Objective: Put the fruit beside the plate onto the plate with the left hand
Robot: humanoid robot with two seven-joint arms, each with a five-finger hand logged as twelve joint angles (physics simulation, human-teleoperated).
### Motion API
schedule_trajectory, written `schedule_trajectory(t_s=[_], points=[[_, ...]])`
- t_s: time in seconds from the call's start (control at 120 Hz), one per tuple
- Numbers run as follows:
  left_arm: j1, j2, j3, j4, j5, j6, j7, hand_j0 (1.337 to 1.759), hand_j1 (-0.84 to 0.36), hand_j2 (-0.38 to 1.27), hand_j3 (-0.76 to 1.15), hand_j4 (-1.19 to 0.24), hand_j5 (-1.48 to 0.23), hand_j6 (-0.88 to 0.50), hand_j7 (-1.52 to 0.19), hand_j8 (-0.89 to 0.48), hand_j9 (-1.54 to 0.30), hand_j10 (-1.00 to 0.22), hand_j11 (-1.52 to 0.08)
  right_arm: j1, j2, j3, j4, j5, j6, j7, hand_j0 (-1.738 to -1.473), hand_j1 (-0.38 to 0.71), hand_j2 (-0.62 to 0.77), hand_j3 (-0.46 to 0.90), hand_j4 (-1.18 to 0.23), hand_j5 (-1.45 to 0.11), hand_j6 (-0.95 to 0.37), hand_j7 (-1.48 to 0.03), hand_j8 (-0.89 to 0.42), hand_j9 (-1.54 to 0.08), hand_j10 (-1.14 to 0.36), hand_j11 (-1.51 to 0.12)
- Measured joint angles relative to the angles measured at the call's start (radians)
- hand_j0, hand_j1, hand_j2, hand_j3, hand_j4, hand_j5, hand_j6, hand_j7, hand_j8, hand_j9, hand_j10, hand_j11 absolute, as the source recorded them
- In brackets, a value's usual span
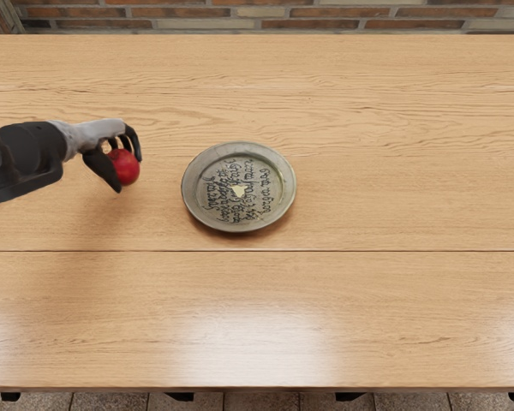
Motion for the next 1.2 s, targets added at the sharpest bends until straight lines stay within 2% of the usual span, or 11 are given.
schedule_trajectory(t_s=[0.183, 0.3, 0.333, 0.4, 0.7, 0.808, 0.892, 0.983, 1.075, 1.2], points=[[-0.091, -0.013, -0.069, 0.0, -0.217, -0.005, 0.0, 1.648, -0.35, 0.37, 0.0, -0.45, -1.11, -0.26, -1.09, -0.29, -1.09, -0.78, -1.09, 0.0, 0.0, 0.0, 0.0, 0.0, 0.0, 0.0, -1.658, -0.33, 0.0, 0.0, -0.01, -0.02, -0.01, -0.02, -0.01, -0.02, -0.01, -0.02], [-0.103, -0.049, -0.082, 0.002, -0.334, -0.008, 0.0, 1.648, -0.36, 0.43, 0.0, -0.46, -1.12, -0.27, -1.08, -0.29, -1.09, -0.77, -1.08, 0.0, 0.0, 0.0, 0.0, 0.0, 0.0, 0.0, -1.658, -0.33, 0.0, 0.0, -0.01, -0.02, -0.01, -0.02, -0.01, -0.02, -0.01, -0.02], [-0.101, -0.058, -0.092, 0.003, -0.355, -0.009, 0.0, 1.648, -0.31, 0.3, 0.0, -0.47, -1.12, -0.27, -1.09, -0.29, -1.09, -0.77, -1.08, 0.0, 0.0, 0.0, 0.0, 0.0, 0.0, 0.0, -1.658, -0.33, 0.0, 0.0, -0.01, -0.02, -0.01, -0.02, -0.01, -0.02, -0.01, -0.02], [-0.102, -0.077, -0.107, 0.005, -0.39, -0.01, 0.0, 1.649, -0.33, 0.36, 0.0, -0.49, -1.11, -0.28, -1.09, -0.3, -1.1, -0.77, -1.08, 0.0, 0.0, 0.0, 0.0, 0.0, 0.0, 0.0, -1.658, -0.33, 0.0, 0.0, -0.01, -0.02, -0.01, -0.02, -0.01, -0.02, -0.01, -0.02], [-0.087, -0.163, -0.13, 0.042, -0.422, -0.008, 0.001, 1.647, -0.38, 0.47, 0.0, -0.46, -1.16, -0.27, -1.09, -0.27, -1.11, -0.75, -1.09, 0.0, 0.0, 0.0, -0.001, 0.0, 0.0, 0.0, -1.658, -0.33, 0.0, 0.0, -0.01, -0.02, -0.01, -0.02, -0.01, -0.02, -0.01, -0.02], [-0.056, -0.167, -0.125, 0.061, -0.421, -0.006, 0.0, 1.646, -0.37, 0.44, 0.0, -0.48, -1.16, -0.28, -1.09, -0.27, -1.11, -0.76, -1.1, 0.0, 0.0, 0.0, -0.001, 0.0, 0.0, 0.0, -1.658, -0.33, 0.0, 0.0, -0.01, -0.02, -0.01, -0.02, -0.01, -0.02, -0.01, -0.02], [-0.023, -0.17, -0.122, 0.078, -0.42, -0.008, 0.0, 1.646, -0.38, 0.47, 0.0, -0.47, -1.17, -0.26, -1.09, -0.27, -1.11, -0.75, -1.1, 0.0, 0.0, 0.0, -0.001, 0.0, 0.0, 0.0, -1.658, -0.33, 0.0, 0.0, -0.01, -0.02, -0.01, -0.02, -0.01, -0.02, -0.01, -0.02], [-0.024, -0.2, -0.12, 0.094, -0.411, -0.008, 0.0, 1.646, -0.4, 0.5, 0.0, -0.46, -1.18, -0.25, -1.1, -0.26, -1.11, -0.73, -1.1, 0.0, 0.0, 0.0, -0.001, 0.0, 0.0, 0.0, -1.658, -0.33, 0.0, 0.0, -0.01, -0.02, -0.01, -0.02, -0.01, -0.02, -0.01, -0.02], [-0.024, -0.253, -0.109, 0.136, -0.406, -0.009, 0.001, 1.646, -0.41, 0.51, 0.0, -0.45, -1.21, -0.23, -1.12, -0.25, -1.12, -0.72, -1.12, 0.0, 0.0, 0.0, -0.001, 0.0, -0.001, 0.0, -1.658, -0.33, 0.0, 0.0, -0.01, -0.02, -0.01, -0.02, -0.01, -0.02, -0.01, -0.02], [-0.021, -0.267, -0.088, 0.197, -0.403, -0.01, 0.001, 1.645, -0.42, 0.51, 0.0, -0.43, -1.23, -0.22, -1.13, -0.24, -1.13, -0.71, -1.13, 0.0, 0.0, 0.0, -0.001, 0.0, 0.0, 0.0, -1.658, -0.33, 0.0, 0.0, -0.01, -0.02, -0.01, -0.02, -0.01, -0.02, -0.01, -0.02]])
